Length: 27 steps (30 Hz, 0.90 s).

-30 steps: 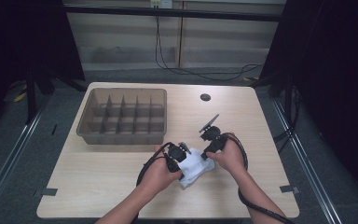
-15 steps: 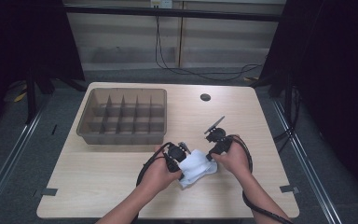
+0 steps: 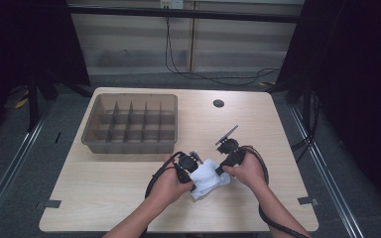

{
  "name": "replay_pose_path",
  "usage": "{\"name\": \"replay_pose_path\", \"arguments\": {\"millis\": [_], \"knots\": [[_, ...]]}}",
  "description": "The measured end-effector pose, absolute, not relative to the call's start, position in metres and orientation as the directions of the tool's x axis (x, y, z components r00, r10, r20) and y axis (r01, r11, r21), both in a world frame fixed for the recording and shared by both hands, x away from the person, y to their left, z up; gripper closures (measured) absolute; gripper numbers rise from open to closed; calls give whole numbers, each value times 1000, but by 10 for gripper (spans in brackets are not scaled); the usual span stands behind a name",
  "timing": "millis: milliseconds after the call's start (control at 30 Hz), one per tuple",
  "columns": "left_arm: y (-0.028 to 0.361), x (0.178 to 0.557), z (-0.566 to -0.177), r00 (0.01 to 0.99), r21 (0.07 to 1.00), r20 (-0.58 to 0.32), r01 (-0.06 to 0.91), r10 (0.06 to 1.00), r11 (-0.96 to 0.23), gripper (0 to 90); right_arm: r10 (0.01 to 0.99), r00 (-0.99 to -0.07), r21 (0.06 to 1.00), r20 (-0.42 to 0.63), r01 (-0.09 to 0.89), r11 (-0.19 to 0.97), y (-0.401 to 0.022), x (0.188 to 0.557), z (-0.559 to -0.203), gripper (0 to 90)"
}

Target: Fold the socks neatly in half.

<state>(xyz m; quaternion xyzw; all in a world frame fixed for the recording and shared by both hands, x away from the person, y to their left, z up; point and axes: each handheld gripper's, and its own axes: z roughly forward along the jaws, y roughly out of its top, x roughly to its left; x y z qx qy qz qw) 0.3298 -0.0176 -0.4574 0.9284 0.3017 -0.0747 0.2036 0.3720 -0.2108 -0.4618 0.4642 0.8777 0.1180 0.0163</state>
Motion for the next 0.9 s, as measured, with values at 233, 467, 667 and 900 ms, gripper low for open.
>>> {"name": "replay_pose_path", "arguments": {"millis": [233, 467, 667, 900], "knots": [[-17, 329, -457, 802, 340, -281, 597, 528, -727, 829, 808, -569, 225, 154, 816, 532, -212, 373, -464, 693], [-11, 335, -444, 793, 351, -286, 609, 538, -711, 776, 806, -564, 214, 177, 822, 528, -210, 372, -463, 818], [-11, 338, -430, 793, 412, -265, 607, 548, -679, 785, 808, -561, 217, 178, 824, 524, -210, 372, -463, 821], [-25, 335, -456, 798, 378, -259, 602, 544, -703, 773, 804, -571, 221, 163, 816, 534, -208, 371, -462, 829]]}}
